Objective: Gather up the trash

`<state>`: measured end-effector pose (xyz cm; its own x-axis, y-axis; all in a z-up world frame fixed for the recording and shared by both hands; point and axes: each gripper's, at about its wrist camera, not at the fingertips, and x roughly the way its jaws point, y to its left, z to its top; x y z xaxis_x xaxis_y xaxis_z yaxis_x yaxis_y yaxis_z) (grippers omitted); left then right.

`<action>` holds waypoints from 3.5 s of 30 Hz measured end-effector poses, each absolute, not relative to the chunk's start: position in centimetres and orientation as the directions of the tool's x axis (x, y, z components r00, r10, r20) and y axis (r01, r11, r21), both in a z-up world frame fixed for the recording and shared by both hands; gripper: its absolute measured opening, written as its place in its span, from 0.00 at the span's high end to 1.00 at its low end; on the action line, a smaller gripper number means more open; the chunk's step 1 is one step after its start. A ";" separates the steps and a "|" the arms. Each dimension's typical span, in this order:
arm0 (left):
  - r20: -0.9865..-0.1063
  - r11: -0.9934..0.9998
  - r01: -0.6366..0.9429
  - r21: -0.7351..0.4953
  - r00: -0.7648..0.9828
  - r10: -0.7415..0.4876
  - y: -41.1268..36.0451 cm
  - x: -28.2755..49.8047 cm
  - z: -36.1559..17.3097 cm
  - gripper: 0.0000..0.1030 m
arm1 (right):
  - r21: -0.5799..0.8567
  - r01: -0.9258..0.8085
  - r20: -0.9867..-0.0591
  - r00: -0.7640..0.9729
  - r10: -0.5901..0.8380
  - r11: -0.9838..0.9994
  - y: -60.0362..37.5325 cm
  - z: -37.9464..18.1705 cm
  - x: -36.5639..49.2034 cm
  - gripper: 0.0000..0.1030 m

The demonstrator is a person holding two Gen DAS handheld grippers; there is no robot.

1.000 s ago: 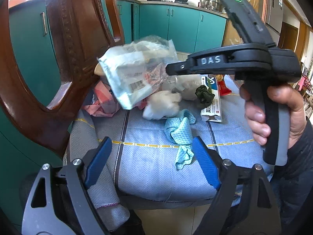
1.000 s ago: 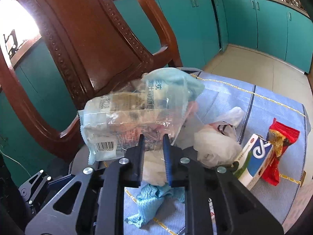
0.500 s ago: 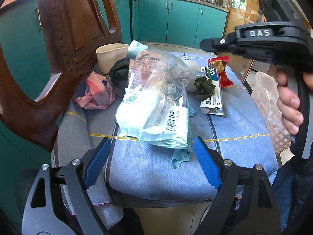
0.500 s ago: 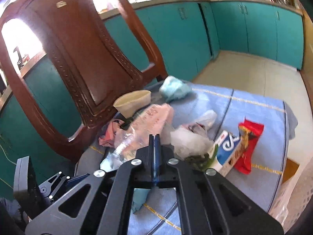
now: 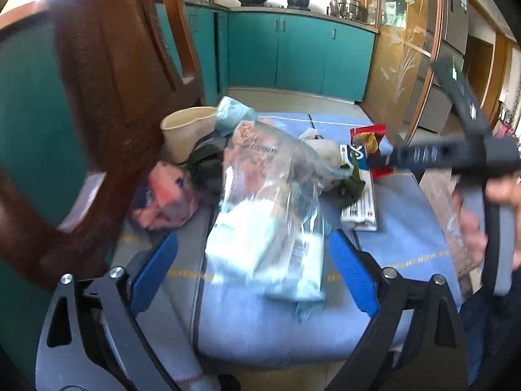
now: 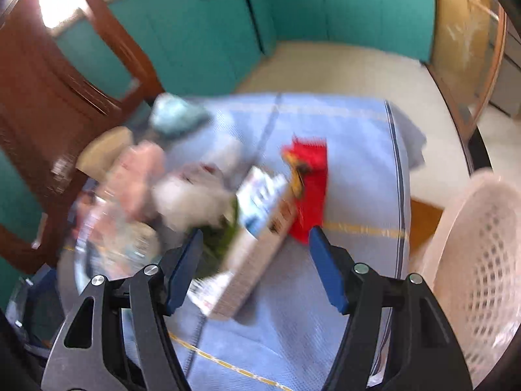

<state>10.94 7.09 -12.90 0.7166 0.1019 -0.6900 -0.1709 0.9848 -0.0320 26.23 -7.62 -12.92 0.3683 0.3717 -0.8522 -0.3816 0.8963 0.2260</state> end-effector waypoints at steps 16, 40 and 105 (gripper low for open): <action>-0.744 0.980 -0.150 -0.129 0.668 0.004 8.3 12.5 -15.1 0.43 | 0.324 -0.488 -0.846 0.235 0.479 0.811 -5.0 -14.2 24.4 0.75; -0.589 0.984 -0.143 -0.108 0.807 0.052 8.0 8.1 -9.3 0.57 | 0.275 -0.479 -0.765 0.417 0.491 0.834 -11.6 -9.5 21.8 0.78; -0.736 0.979 -0.184 -0.085 0.674 0.063 8.8 9.2 -15.9 0.32 | 0.226 -0.494 -0.791 0.409 0.454 0.840 -11.3 -10.6 20.6 0.78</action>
<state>9.25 8.78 -15.89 0.6743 0.0628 -0.7358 -0.1837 0.9793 -0.0848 20.60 -11.27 -10.64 0.4093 0.4540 -0.7914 -0.4939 0.8396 0.2262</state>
